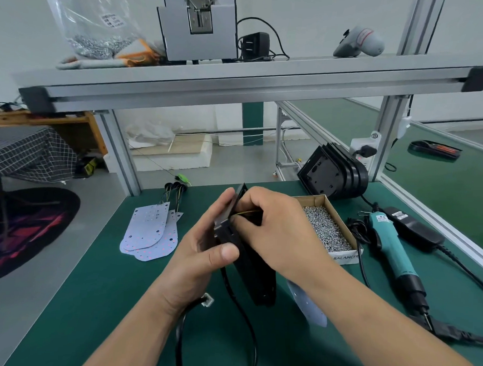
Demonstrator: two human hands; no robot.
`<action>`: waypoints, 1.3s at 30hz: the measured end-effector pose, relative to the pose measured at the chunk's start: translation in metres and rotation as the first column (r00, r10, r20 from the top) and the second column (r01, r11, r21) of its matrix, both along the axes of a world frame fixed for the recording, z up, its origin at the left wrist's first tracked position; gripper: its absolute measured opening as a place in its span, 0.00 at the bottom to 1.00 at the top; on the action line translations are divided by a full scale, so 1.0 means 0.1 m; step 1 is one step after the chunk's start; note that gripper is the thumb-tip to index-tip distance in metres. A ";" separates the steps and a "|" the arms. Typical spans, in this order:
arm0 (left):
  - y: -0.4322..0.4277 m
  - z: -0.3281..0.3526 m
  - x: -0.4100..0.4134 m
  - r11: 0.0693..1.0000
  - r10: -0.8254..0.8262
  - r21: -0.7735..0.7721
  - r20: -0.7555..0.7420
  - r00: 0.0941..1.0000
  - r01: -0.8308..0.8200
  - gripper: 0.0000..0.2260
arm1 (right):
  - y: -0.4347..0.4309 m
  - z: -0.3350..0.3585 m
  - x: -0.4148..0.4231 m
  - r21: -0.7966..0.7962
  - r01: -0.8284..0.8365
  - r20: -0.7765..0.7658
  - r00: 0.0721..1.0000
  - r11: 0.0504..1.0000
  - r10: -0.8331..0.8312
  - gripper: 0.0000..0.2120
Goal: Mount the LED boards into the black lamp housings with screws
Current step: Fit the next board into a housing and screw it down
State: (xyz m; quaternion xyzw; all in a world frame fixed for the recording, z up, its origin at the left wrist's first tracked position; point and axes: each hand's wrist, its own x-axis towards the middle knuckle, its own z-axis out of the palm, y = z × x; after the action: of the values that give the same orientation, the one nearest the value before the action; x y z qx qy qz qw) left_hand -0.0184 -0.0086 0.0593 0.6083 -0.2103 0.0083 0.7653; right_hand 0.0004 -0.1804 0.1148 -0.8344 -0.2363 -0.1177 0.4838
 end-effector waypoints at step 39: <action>0.06 -0.06 0.02 0.972 0.098 0.210 0.066 0.993 -0.109 0.39 | -0.33 -0.02 0.17 -0.179 -0.393 -0.100 0.919 0.902 0.381 0.11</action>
State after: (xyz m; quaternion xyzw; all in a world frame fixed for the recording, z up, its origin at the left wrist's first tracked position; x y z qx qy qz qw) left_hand -0.0166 -0.0022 0.0534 0.6965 -0.1990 0.0424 0.6882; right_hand 0.0179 -0.2137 0.1126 -0.8175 -0.3923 0.0308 0.4205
